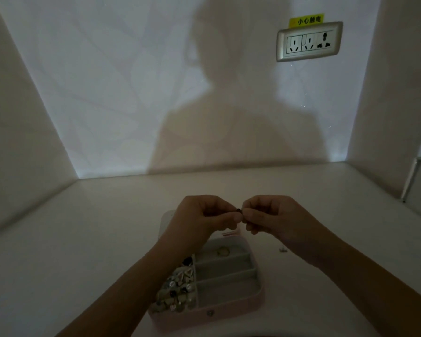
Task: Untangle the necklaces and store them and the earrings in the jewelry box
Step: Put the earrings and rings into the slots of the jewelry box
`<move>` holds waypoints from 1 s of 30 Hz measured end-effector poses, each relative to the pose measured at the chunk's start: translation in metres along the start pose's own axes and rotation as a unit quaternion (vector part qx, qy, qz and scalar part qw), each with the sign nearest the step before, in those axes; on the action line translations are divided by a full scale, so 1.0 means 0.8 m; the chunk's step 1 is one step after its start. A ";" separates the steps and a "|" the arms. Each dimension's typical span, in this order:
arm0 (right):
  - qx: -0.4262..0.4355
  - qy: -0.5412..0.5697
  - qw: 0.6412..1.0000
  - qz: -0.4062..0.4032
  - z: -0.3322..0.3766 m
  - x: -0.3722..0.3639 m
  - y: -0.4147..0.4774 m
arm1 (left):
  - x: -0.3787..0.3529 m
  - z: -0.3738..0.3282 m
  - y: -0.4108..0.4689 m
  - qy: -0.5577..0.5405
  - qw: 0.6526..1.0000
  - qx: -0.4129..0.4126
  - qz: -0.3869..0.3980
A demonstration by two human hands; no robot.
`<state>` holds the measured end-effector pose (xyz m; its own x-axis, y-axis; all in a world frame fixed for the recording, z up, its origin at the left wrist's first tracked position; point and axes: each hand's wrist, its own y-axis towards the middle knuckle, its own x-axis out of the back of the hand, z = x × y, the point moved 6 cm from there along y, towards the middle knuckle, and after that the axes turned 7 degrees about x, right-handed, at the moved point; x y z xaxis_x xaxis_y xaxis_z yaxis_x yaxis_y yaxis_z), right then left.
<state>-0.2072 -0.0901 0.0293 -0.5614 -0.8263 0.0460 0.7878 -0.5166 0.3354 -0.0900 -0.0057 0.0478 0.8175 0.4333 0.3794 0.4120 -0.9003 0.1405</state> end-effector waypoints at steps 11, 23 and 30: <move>0.057 -0.069 0.995 0.036 -0.003 -0.027 -0.005 | 0.018 -0.003 -0.029 0.007 0.999 0.014 -0.032; 0.153 -0.399 0.901 0.076 -0.024 -0.045 -0.009 | 0.081 0.048 -0.094 0.148 0.970 0.194 0.004; 0.153 -0.427 0.888 0.076 -0.030 -0.041 -0.007 | 0.094 0.057 -0.124 0.166 0.965 0.201 0.031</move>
<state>-0.1869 -0.0654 0.0035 -0.5448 -0.3425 0.7654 0.8385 -0.2214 0.4978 -0.0513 0.1183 0.0209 0.6994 0.2818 0.6568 0.5437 -0.8062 -0.2330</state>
